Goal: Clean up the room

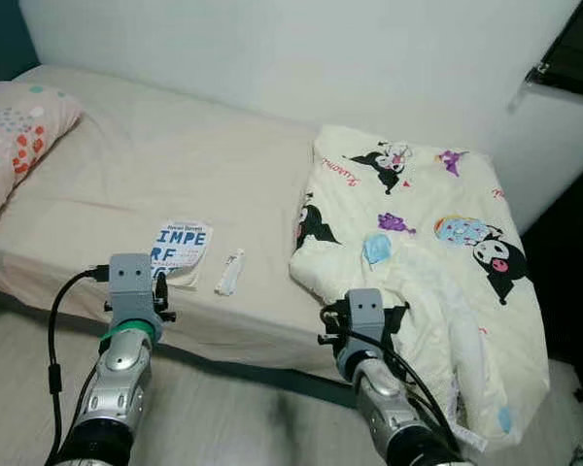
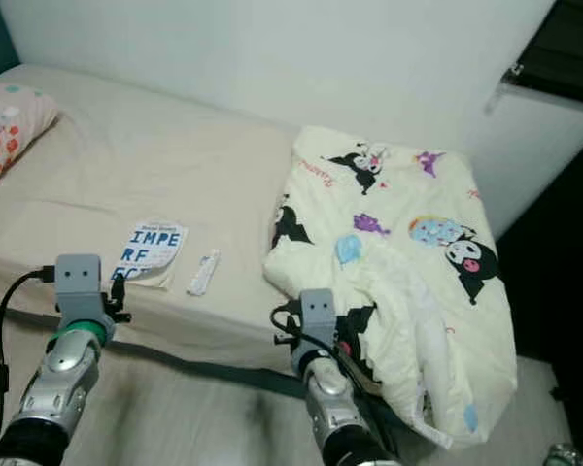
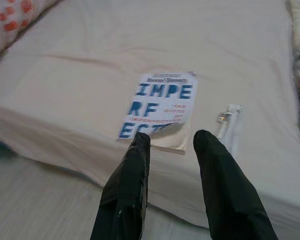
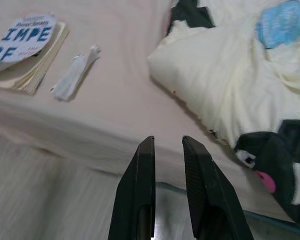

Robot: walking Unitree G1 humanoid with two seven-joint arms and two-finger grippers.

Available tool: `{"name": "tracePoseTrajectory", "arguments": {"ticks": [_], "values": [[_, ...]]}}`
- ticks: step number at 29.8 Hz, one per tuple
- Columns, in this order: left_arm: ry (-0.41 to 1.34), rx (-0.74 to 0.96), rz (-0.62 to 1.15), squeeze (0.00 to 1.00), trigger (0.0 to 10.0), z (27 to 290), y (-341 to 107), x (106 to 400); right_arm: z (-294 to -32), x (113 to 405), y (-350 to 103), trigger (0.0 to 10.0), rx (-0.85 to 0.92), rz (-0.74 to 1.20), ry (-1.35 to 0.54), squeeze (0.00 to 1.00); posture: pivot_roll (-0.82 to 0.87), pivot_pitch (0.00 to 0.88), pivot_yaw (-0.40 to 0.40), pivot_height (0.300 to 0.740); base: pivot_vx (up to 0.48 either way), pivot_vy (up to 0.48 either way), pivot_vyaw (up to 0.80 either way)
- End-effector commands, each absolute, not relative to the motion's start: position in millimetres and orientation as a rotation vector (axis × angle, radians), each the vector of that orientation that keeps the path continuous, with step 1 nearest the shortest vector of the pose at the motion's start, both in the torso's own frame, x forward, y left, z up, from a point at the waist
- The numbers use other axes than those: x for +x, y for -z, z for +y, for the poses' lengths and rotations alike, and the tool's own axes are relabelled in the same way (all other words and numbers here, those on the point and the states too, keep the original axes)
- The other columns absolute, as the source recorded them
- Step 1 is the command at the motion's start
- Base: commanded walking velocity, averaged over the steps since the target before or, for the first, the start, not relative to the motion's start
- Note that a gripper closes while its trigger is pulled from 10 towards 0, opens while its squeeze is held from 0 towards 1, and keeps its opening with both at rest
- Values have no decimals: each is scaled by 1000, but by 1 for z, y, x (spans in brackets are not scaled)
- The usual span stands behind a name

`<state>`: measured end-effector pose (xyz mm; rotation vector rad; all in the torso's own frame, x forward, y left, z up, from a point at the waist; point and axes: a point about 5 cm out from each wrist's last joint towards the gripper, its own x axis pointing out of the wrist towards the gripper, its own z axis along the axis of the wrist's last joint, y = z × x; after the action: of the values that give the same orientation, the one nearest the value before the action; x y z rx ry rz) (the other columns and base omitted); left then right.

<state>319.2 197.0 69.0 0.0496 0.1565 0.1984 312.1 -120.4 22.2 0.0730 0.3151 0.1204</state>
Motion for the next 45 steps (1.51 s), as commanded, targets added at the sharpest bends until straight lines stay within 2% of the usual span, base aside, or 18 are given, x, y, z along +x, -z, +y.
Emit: {"name": "tracePoseTrajectory", "arguments": {"ticks": [1, 13, 28, 31, 45], "values": [[-171, 59, 182, 0, 10000, 188, -64, 319, -127, 308, -15, 10000, 87, 352, -94, 0, 75, 0, -33, 740, 0, 0, -800], [-136, 83, 177, 0, 10000, 183, -65, 319, -127, 307, -13, 10000, 87, 375, -86, 0, 71, 0, -28, 740, 0, 0, -785], [-166, 81, 121, 0, 10000, 180, -70, 316, -122, 306, -13, 10000, 39, 370, -149, 0, 73, 0, -33, 740, 0, 0, 0], [-156, 69, 120, 0, 10000, 180, -70, 314, -122, 305, -12, 10000, 18, 373, -145, 0, 76, 0, -33, 740, 0, 0, 800], [-122, 37, 122, 0, 10000, 176, -71, 315, -130, 304, -10, 10000, 64, 389, -72, 0, 71, 0, -25, 740, 328, 0, 0]]}}
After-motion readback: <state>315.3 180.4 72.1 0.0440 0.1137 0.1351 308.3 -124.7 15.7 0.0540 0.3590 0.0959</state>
